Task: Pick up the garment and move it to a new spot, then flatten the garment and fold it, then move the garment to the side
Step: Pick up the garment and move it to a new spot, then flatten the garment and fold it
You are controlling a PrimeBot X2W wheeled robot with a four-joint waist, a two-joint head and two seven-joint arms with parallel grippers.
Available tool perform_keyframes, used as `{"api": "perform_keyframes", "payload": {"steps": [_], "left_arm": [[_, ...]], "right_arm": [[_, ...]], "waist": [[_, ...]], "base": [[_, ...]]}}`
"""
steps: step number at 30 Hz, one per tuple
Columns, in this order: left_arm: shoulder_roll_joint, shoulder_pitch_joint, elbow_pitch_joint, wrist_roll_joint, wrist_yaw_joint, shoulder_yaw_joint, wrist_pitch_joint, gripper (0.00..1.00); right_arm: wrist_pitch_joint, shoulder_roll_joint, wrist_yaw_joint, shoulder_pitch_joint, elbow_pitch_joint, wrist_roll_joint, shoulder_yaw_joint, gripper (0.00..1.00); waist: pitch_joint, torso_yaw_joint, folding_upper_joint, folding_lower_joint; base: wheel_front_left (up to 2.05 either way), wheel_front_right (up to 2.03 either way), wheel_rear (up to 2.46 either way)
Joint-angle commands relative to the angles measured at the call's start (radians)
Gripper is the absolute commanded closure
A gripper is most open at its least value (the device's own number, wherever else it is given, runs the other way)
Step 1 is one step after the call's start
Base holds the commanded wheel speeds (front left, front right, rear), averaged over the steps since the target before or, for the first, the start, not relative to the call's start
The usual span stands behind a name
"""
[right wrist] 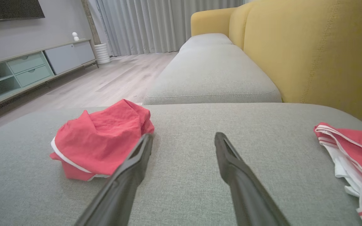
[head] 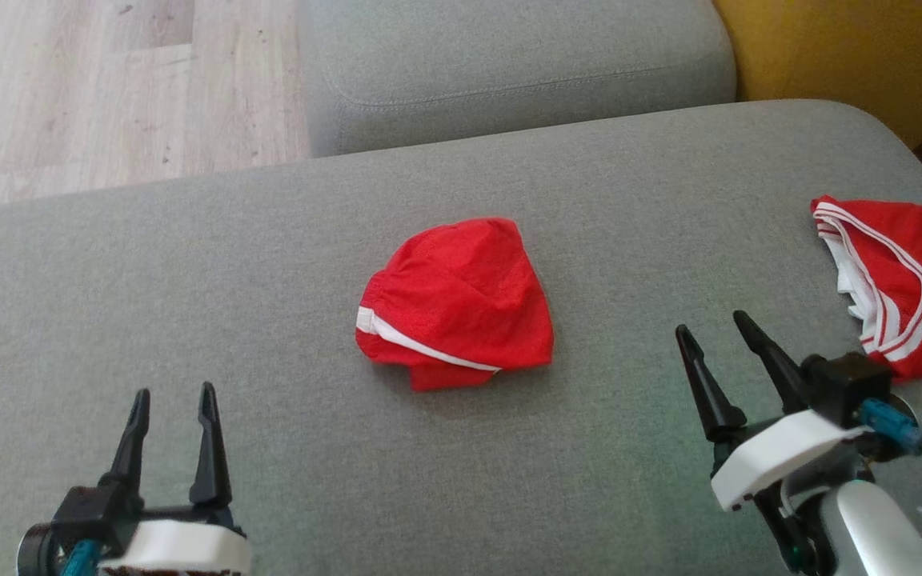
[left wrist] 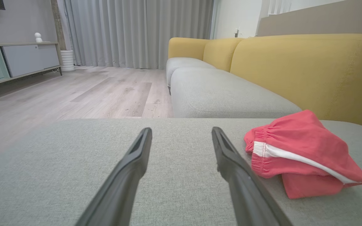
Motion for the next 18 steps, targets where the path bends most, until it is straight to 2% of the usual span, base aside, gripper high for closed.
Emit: {"api": "perform_keyframes", "payload": {"steps": [1, 18], "left_arm": [[0.021, -0.049, -0.034, 0.0, 0.01, 0.03, -0.001, 0.0], [0.018, -0.051, -0.101, -0.018, 0.046, 0.026, 0.057, 0.0]], "right_arm": [[0.002, -0.004, 0.007, -0.02, -0.034, 0.0, 0.009, 0.0], [0.001, 0.018, 0.007, -0.001, -0.051, -0.012, -0.025, 0.0]], "waist": [[-0.002, 0.004, 0.0, 0.0], [0.003, 0.005, 0.0, 0.0]], "base": [[0.0, 0.0, 0.0], [0.0, 0.0, 0.0]]}}
